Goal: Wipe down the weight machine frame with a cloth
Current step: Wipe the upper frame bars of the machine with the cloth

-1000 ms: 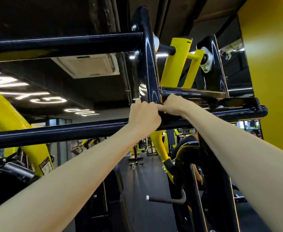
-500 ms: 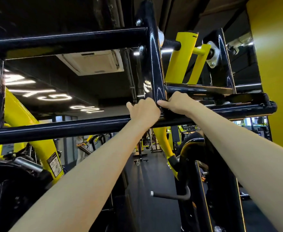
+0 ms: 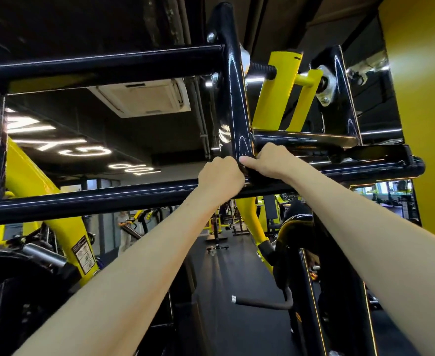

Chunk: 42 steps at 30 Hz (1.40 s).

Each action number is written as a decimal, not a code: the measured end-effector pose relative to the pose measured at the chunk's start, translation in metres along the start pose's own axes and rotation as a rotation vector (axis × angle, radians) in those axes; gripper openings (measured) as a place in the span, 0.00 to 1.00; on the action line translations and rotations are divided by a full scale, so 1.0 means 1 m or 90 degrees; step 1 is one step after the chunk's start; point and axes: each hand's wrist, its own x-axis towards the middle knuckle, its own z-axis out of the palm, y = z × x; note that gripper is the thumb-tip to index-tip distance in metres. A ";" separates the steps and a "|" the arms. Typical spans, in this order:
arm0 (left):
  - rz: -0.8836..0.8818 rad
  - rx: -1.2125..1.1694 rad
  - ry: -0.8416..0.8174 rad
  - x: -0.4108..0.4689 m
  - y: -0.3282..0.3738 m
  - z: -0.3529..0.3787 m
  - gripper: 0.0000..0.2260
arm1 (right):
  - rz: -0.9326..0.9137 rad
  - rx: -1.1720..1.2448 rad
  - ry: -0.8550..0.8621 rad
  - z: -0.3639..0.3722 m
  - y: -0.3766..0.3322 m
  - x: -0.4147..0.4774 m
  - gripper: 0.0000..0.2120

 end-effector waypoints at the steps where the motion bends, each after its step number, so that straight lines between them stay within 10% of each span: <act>1: 0.035 0.015 0.018 -0.008 0.002 0.003 0.09 | -0.007 0.006 -0.003 0.000 0.000 0.000 0.27; 6: 0.082 0.057 0.067 -0.014 0.007 0.010 0.10 | -0.028 -0.001 0.018 0.004 0.002 0.000 0.27; 16: -0.047 -0.051 -0.259 0.045 -0.029 -0.025 0.16 | -0.006 -0.030 0.013 -0.002 -0.002 -0.016 0.27; 32: 0.001 -0.003 0.079 0.007 -0.010 0.010 0.14 | -0.006 -0.023 0.020 -0.005 -0.005 -0.020 0.26; 42: 0.062 -0.002 0.059 0.012 -0.022 0.010 0.15 | -0.012 -0.034 0.035 -0.007 -0.009 -0.028 0.25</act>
